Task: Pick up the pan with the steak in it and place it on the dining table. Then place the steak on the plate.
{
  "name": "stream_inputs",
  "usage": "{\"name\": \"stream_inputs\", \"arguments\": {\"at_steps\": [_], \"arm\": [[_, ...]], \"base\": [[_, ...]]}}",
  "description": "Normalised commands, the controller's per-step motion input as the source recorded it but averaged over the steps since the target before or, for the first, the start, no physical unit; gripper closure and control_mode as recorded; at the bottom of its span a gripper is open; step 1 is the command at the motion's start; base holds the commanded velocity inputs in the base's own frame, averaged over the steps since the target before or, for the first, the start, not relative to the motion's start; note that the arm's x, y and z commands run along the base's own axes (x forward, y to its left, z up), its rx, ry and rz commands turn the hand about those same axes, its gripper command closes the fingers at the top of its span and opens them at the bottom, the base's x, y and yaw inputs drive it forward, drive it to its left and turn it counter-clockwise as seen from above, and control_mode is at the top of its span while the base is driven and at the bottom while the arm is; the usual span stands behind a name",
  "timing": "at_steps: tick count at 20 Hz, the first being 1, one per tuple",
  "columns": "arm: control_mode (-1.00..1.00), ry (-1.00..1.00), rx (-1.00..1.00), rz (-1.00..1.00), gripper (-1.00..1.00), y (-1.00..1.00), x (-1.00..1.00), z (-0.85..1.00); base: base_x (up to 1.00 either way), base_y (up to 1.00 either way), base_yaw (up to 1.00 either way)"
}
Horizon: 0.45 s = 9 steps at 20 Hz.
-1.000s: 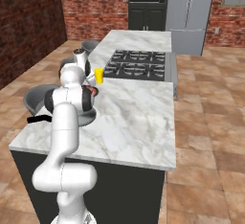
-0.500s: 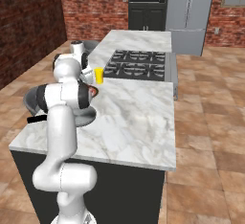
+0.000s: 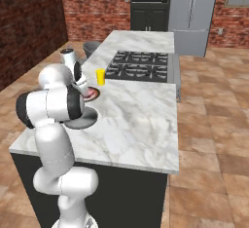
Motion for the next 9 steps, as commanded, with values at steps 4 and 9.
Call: {"name": "stream_inputs", "arguments": {"at_steps": [4,9], "arm": [[-1.00,-0.28,-0.02,0.00,-1.00,-0.04,-1.00,-0.07],[-1.00,-0.36,-0.07,0.00,-1.00,-0.07,-0.98,-0.05]], "base": [[0.00,0.00,0.00],[0.00,0.00,0.00]]}}
